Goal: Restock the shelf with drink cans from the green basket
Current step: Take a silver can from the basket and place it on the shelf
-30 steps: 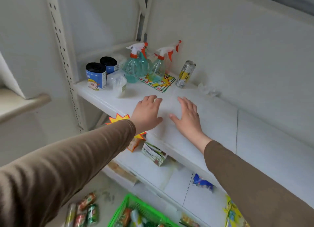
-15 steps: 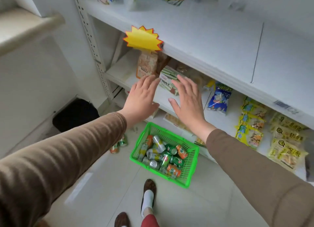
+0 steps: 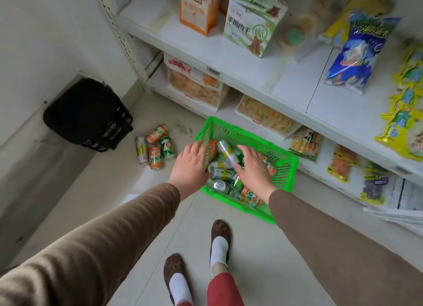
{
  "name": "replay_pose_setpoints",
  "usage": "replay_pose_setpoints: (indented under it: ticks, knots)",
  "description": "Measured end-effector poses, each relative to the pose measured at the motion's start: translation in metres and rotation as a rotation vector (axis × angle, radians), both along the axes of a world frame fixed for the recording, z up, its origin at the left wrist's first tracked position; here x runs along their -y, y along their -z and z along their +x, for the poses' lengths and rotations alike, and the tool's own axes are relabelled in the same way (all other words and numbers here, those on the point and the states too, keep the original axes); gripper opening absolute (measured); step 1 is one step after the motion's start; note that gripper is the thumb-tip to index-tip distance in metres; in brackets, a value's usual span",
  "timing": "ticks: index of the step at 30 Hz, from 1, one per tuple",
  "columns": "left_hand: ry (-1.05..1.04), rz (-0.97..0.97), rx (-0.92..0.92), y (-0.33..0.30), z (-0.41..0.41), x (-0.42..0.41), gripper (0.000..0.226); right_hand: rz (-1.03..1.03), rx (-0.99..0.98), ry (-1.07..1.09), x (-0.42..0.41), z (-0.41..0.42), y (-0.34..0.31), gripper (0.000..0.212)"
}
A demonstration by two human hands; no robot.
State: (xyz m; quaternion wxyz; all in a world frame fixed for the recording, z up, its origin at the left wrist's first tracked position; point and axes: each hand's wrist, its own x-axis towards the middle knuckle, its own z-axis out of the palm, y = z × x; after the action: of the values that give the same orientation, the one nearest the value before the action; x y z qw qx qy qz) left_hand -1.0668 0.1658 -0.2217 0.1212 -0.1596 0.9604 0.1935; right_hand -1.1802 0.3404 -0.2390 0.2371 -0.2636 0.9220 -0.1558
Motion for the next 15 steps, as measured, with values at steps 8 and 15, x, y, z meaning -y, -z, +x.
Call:
replay_pose_setpoints:
  ticks: [8,15]
  knots:
    - [0.01,0.061,0.152,0.133,-0.006,-0.02,0.08,0.154,0.365,0.185,0.001,0.021,0.15,0.063]
    - [0.003,0.105,0.16,0.198,-0.008,-0.023,0.072,0.264,0.542,0.347,0.026,0.041,0.227,0.082]
